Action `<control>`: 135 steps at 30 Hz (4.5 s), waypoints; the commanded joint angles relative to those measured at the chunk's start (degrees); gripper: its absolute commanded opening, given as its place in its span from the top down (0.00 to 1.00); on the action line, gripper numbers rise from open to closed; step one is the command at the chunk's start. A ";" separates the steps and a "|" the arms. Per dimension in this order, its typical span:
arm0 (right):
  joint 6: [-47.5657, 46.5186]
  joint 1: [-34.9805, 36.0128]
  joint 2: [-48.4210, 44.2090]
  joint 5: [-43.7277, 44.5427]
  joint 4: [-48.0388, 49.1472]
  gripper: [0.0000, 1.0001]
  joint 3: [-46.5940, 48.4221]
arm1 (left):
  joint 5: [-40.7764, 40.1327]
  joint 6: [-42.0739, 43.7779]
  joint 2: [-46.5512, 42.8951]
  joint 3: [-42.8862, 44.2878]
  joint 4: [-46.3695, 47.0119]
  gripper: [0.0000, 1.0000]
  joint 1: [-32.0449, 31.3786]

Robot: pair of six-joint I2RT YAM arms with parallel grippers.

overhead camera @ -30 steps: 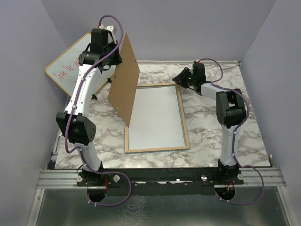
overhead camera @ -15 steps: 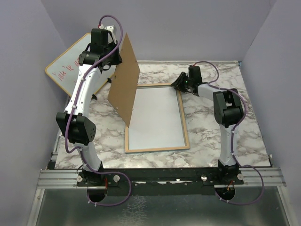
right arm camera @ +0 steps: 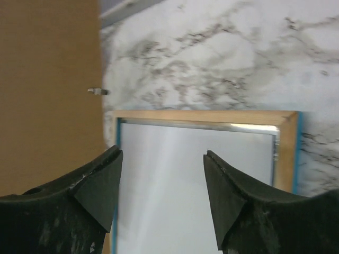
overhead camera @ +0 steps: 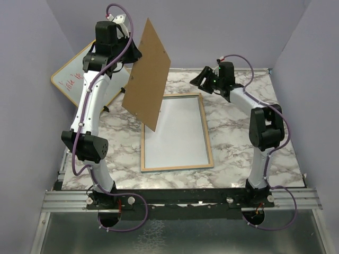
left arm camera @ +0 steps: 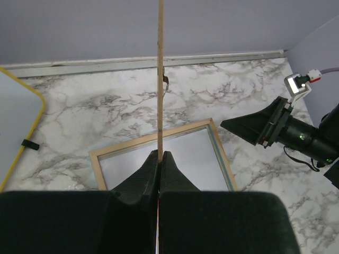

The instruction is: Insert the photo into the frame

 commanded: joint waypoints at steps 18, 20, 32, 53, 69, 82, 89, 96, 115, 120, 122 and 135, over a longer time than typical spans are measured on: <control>22.45 -3.86 -18.16 -17.45 43.93 0.16 -25.87 | 24.88 -26.88 1.66 2.73 24.97 1.00 1.28; 24.52 -4.02 -17.92 -19.67 49.05 0.16 -26.64 | 26.35 -29.33 1.78 2.16 27.30 1.00 1.81; 39.48 -4.18 -15.35 -29.46 73.96 0.21 -26.64 | 29.69 -42.11 2.41 -4.93 40.92 1.00 4.41; 40.19 -6.90 -18.56 -30.64 65.13 0.99 -27.90 | 24.60 -31.08 -2.23 -24.06 31.77 0.72 7.15; 26.08 -7.73 -18.67 -39.76 38.83 1.00 -30.41 | 18.50 -20.78 -7.65 -52.15 30.60 0.51 7.43; 25.94 -7.74 -17.02 -40.12 38.18 0.99 -38.62 | 10.01 -14.15 -3.74 -55.55 25.75 0.29 7.61; 26.19 -7.74 -15.86 -38.82 40.42 1.00 -42.66 | 3.75 -12.57 -0.81 -56.95 24.76 0.22 7.63; 26.18 -7.62 -12.66 -38.12 42.92 0.99 -44.63 | 2.46 -11.41 3.71 -57.38 24.77 0.51 7.52; 23.86 -7.54 -16.19 -39.69 38.56 1.00 -48.47 | 5.78 -12.10 7.76 -59.13 25.92 0.60 6.70; 24.87 -7.57 -16.36 -39.30 36.37 1.00 -47.30 | 6.53 -12.36 8.34 -59.06 26.38 0.62 6.31; 26.57 -7.56 -15.19 -38.93 37.21 1.00 -46.81 | 6.83 -12.54 8.39 -59.14 26.49 0.63 6.11; 8.60 -5.54 -13.51 -33.76 11.40 0.84 -38.08 | 8.67 -14.36 9.08 -58.67 27.09 0.68 5.80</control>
